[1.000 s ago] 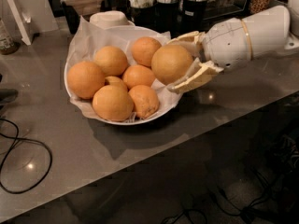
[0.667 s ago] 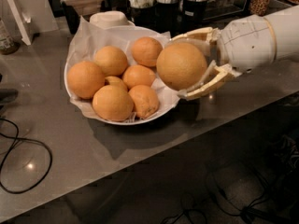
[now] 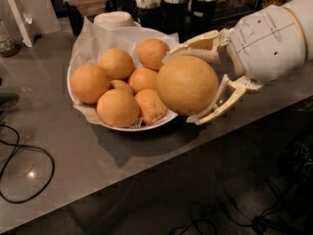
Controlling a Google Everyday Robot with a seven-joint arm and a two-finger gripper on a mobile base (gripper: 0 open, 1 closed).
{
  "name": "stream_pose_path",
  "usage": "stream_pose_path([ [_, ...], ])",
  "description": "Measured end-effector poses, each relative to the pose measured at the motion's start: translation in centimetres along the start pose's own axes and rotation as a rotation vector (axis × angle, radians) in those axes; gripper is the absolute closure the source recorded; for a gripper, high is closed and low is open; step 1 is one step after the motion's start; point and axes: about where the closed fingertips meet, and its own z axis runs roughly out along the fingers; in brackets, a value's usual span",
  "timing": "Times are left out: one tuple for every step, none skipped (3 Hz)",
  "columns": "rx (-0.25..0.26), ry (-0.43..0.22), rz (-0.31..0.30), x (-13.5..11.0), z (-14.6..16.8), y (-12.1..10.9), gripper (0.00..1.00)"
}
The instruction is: Pick orange from white bowl
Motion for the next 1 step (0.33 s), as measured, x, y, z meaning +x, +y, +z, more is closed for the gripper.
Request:
stream_pose_path([
  [0.000,0.000,0.000,0.00,0.00,0.00,1.00],
])
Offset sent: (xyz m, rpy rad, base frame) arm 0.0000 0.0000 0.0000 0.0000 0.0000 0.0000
